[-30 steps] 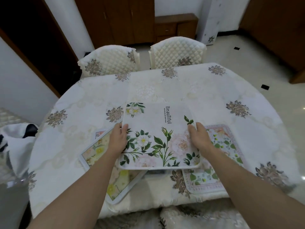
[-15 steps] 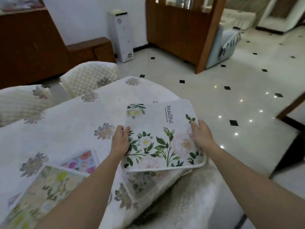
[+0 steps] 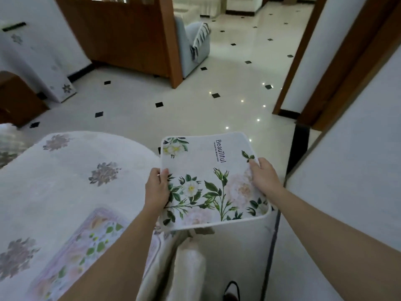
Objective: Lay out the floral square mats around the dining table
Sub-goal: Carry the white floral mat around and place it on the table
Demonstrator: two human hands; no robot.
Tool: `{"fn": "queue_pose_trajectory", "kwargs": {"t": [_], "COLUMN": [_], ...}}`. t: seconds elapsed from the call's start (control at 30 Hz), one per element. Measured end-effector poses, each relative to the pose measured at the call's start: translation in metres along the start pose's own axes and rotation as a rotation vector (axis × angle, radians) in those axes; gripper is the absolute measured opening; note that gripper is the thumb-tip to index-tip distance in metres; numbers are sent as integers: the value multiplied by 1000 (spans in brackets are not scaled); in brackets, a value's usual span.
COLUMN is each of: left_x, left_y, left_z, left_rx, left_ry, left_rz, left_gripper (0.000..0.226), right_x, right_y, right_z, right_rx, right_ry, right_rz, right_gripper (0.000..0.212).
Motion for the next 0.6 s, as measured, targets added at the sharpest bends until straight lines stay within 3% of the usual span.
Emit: {"fn": "queue_pose_trajectory", "kwargs": {"t": [0.3,0.6], "left_x": [54,106], "left_y": [-114,-149], "left_z": [46,74], "left_rx": [17,89], "left_ry": [-41,-86], "left_rz": [-92,-146], "left_gripper": [27,25], "right_x": [91,140], "right_y": [65,82], "right_z": [25,15], "right_rx": [21,16], "right_ry": [-64,-104], "right_rz": [114,137], "right_gripper": [29,29]}}
Point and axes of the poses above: each hand's wrist, its own x-axis towards the middle knuckle, its own y-axis out of the back of the hand, z = x × y, the point moved 3 cm from there along x, towards the middle knuckle, and after that the axes turned 15 degrees about -y, right-handed, at the moved point
